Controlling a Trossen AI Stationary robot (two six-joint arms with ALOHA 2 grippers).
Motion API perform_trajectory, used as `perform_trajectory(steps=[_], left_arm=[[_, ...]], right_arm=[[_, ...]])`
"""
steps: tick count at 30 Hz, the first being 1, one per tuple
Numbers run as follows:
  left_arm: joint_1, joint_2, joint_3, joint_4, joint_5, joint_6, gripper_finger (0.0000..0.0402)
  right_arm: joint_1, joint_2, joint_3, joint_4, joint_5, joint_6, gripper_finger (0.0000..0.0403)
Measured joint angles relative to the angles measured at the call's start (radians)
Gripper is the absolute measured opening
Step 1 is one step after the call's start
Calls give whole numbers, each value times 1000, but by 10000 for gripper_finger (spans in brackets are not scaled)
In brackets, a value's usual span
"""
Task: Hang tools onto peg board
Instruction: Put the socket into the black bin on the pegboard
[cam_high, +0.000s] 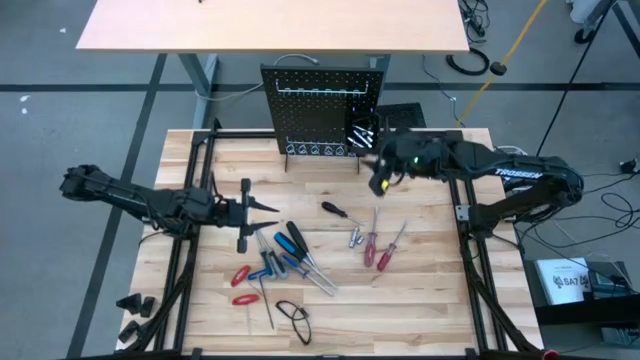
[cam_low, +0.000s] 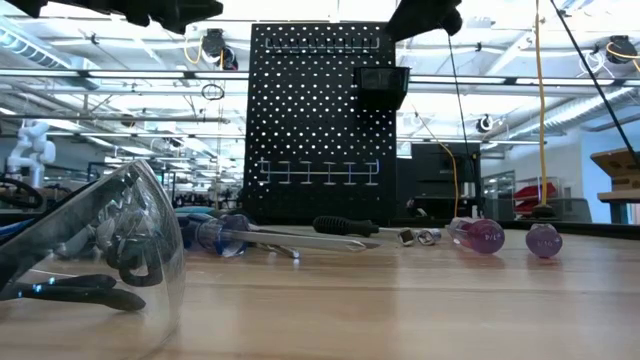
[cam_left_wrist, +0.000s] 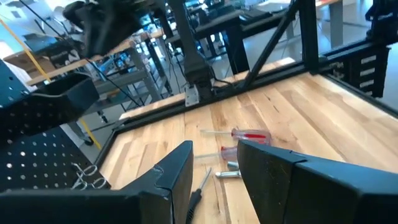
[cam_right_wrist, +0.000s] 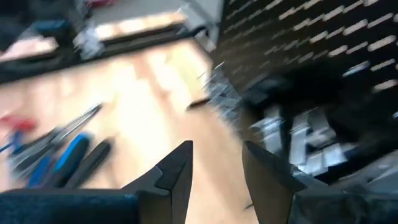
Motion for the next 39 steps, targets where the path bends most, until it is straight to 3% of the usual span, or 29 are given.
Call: perform_trajectory(steps=[8, 15, 20, 25, 32, 39], left_arm=[[0, 74, 0, 27, 2, 15, 134], [3, 152, 0, 103, 5, 32, 134], [23, 185, 0, 136, 6, 30, 134], [35, 203, 0, 135, 33, 27, 134], [87, 206, 0, 155, 35, 103, 134], [132, 206, 0, 148, 93, 76, 134]], right_arm=[[215, 45, -83, -50, -3, 112, 130], [329, 52, -294, 130, -9, 174, 130], [339, 53, -440, 311, -109, 173, 130], [345, 67, -539, 436, -167, 74, 130], [344, 184, -545, 463, -157, 27, 153], [330, 275, -515, 449, -125, -87, 193]])
